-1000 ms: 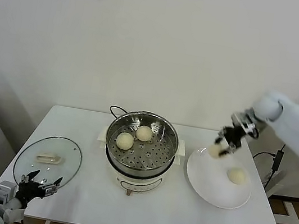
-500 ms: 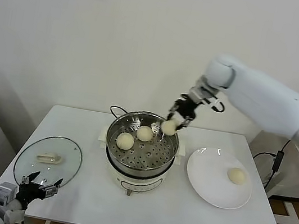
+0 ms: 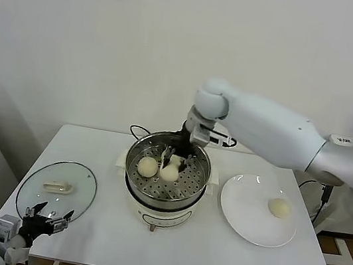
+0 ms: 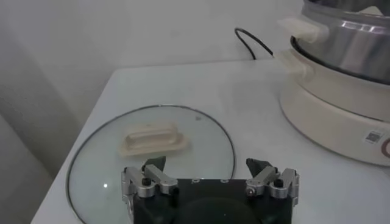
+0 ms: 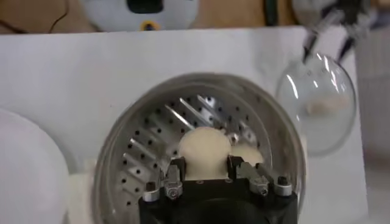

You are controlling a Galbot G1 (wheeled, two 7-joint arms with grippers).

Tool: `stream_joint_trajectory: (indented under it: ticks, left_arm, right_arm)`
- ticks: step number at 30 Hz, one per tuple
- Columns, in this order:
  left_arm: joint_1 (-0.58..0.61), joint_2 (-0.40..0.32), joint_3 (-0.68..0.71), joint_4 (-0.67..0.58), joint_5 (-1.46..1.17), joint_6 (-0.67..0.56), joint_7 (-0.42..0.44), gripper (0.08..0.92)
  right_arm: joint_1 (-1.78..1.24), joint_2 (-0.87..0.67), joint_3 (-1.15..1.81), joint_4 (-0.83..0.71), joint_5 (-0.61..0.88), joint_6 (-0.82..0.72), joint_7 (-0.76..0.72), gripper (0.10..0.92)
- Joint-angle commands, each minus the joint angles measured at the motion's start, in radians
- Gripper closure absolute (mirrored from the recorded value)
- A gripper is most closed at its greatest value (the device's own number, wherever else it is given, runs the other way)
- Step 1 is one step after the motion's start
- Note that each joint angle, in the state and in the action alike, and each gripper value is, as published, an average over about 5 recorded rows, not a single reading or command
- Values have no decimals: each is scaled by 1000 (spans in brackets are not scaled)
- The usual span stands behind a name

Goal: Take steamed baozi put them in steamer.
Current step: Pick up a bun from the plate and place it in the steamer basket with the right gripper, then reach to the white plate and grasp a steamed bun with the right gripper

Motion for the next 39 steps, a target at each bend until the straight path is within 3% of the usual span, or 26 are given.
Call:
stream_joint_trajectory:
  ticks: [1, 16, 30, 35, 39]
  left_arm:
    - [2, 0, -1, 1, -1, -2, 1, 177]
    - [1, 0, -1, 6, -1, -3, 1, 177]
    - [1, 1, -4, 7, -1, -3, 1, 177]
    - [-1, 5, -8, 5, -3, -3, 1, 177]
    - [-2, 8, -10, 6, -4, -3, 0, 177]
  right_arm:
    - [-88, 38, 43, 39, -168, 95, -3, 582]
    - [-149, 20, 54, 63, -213, 95, -11, 576]
    - [-120, -9, 132, 22, -250, 95, 3, 229]
    - [-70, -41, 206, -105, -245, 28, 19, 203]
    - [-10, -119, 189, -210, -157, -166, 26, 203]
